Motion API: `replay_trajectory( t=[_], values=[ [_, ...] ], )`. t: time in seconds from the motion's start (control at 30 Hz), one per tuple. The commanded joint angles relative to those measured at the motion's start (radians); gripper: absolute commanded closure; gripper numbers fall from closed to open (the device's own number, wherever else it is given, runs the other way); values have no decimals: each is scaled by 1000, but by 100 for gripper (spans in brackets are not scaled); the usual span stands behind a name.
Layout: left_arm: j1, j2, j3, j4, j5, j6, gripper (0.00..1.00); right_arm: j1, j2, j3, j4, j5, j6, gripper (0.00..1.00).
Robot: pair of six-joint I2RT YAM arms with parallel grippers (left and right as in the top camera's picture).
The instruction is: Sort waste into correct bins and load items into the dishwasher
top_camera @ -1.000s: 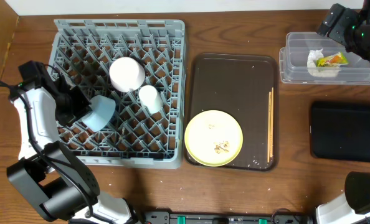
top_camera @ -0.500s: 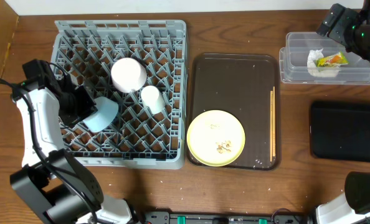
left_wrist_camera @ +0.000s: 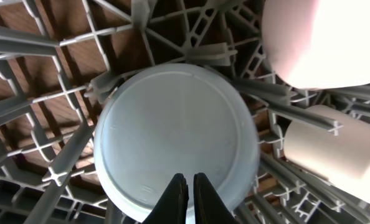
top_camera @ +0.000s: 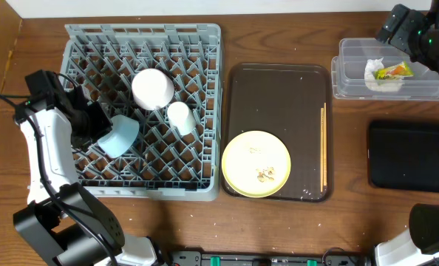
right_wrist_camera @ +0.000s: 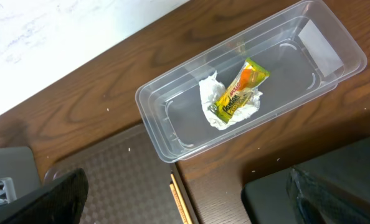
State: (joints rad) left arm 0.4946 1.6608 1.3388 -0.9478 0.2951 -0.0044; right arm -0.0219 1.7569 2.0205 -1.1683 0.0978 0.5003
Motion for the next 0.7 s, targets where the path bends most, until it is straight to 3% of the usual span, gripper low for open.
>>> replay_trajectory(
  t=[0.0, 0.33, 0.67],
  values=[
    [-2, 13, -11, -4, -9, -20, 92, -3, -1, 6, -2, 3, 0, 1],
    [-2, 21, -11, -90, 144, -15, 92, -3, -1, 6, -2, 3, 0, 1],
    [-3, 14, -11, -136, 188, -14, 92, -3, -1, 6, -2, 3, 0, 1]
  ],
)
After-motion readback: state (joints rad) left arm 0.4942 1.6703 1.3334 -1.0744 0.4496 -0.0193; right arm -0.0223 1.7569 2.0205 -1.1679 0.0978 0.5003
